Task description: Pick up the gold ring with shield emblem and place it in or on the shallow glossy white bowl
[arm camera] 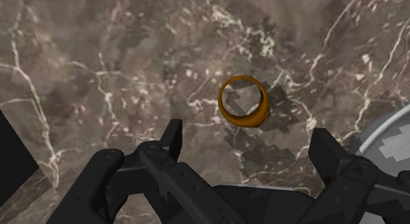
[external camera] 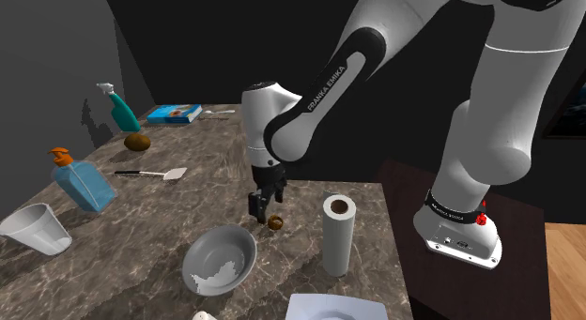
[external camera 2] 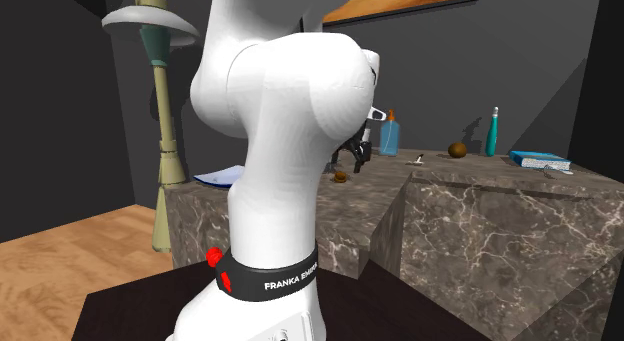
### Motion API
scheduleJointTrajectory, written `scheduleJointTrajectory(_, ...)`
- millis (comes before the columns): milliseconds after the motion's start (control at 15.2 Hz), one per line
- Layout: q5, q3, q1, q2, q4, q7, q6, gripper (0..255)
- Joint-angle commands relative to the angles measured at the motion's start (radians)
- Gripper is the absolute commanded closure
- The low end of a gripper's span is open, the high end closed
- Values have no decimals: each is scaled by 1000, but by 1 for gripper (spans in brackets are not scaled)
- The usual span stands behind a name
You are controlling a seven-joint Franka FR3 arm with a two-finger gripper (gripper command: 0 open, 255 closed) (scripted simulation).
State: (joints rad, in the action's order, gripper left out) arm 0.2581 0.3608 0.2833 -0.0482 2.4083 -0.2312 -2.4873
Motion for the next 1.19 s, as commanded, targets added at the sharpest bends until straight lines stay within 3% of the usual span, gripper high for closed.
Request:
scheduleJointTrajectory(0, -5, 3, 4, -27, 4, -5, -32, 0)
scheduleJointTrajectory(198, -16, 4, 11, -73, 8, -13, -83, 0)
scheduleJointTrajectory(726, -16, 4, 11, -73, 8, -13, -82, 0)
scheduleJointTrajectory(792, -16, 4, 11, -73, 8, -13, -82, 255)
scheduleJointTrajectory(1122, -17, 4, 11, -75, 7, -14, -83, 255)
